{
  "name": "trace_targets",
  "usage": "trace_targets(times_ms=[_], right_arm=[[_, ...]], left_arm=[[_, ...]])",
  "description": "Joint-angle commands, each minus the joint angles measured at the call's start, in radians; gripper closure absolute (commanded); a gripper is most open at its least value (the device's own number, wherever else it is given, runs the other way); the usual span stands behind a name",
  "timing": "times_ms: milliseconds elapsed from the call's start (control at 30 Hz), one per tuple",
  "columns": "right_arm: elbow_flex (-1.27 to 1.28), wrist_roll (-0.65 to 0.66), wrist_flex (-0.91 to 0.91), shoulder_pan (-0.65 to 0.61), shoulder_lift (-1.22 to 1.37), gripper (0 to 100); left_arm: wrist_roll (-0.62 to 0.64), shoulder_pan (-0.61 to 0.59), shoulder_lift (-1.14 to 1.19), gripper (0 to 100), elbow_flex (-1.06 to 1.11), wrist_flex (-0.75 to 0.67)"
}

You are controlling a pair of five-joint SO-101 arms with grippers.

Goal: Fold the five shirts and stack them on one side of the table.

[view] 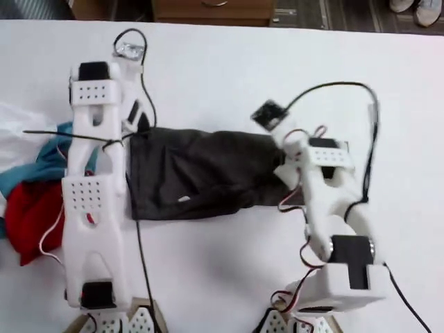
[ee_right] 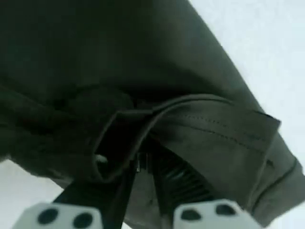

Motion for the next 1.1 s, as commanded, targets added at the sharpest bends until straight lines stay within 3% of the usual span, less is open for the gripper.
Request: trace_targets(times_ms=[0,233,400,500,767,1067], right_arm=[[-0.046,-0.009,-0.039,-0.054,0.018,97.8],[-0.048,-0.009,-0.153,-0.124,0.051,97.8],[-0.086,-0.002,-0.004,-0.117,-0.007,97.8],[-0.104,-0.002,0.079,-0.047,-0.079,97.8],[-0.089,0.055,0.090,0.237,-0.101,97.8],[-0.055,0.153,0.090,0.358,0.058,97.8]], left_arm=[[0.009,-0.005,0.031,75,-0.001,-0.041],[0.005,-0.023,0.071,75,-0.001,-0.048],[0.003,-0.071,0.071,75,-0.001,-0.040],[0.003,-0.104,0.066,75,-0.001,-0.032],[-0.032,-0.123,0.064,75,-0.002,-0.017],[-0.031,-0.095,0.064,75,-0.002,-0.017]])
